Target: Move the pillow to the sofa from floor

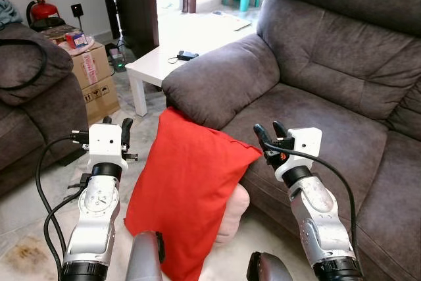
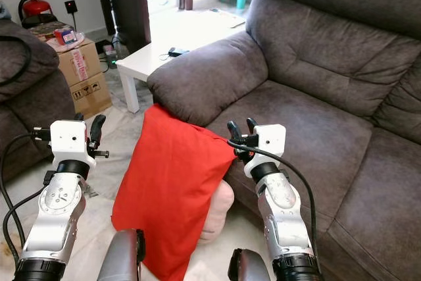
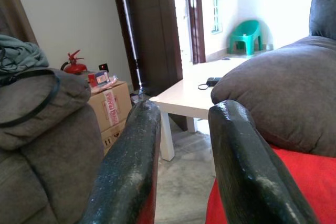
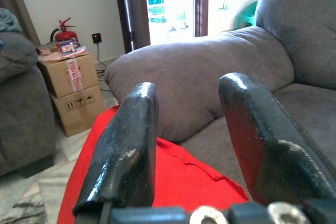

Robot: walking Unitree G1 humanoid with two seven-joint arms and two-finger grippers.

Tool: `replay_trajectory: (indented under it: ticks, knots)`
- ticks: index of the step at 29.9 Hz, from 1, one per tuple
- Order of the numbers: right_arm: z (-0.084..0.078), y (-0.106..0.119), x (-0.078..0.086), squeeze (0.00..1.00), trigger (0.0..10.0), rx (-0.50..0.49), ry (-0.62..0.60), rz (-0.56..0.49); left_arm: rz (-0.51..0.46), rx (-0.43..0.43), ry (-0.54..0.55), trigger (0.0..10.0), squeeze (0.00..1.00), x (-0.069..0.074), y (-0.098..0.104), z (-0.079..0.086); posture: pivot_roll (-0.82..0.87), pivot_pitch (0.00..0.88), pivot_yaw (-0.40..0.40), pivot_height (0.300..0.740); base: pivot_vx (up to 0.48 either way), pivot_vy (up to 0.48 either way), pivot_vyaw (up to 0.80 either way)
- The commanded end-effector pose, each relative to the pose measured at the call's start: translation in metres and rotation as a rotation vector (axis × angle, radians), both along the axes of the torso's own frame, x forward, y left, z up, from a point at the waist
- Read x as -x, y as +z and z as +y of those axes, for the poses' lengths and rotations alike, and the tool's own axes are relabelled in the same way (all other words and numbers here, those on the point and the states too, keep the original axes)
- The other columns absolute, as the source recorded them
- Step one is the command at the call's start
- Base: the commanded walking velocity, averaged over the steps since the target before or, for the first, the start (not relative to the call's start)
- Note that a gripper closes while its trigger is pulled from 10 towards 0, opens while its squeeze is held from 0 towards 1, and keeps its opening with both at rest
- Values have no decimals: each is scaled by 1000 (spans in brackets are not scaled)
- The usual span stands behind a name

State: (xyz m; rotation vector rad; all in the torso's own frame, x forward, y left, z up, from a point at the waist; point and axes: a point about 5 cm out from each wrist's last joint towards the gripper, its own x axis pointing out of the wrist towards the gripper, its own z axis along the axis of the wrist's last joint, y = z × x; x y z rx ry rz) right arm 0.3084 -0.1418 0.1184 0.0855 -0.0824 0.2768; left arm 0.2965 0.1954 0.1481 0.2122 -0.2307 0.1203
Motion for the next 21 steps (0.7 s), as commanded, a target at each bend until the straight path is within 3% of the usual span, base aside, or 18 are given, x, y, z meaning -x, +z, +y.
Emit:
replay_trajectory:
  ticks: [1, 6, 16, 21]
  knots:
    - [1, 7, 1, 0, 10000, 9, 18, -27, -9, 17, 1, 10000, 0, 0, 3, -1, 100, 0, -92, 556, 0, 0, 0]
    - [4, 9, 1, 0, 10000, 37, 46, -46, -11, 20, 0, 10000, 0, -1, 4, -1, 100, 0, -93, 556, 0, 0, 0]
    - [5, 7, 3, 0, 10000, 36, 62, -42, -13, 20, 0, 10000, 0, -1, 5, -1, 101, 0, -92, 556, 0, 0, 629]
    - [6, 7, 3, 0, 10000, 24, 65, -38, -11, 18, -1, 10000, 0, -1, 5, -1, 102, 0, -91, 556, 0, 0, 0]
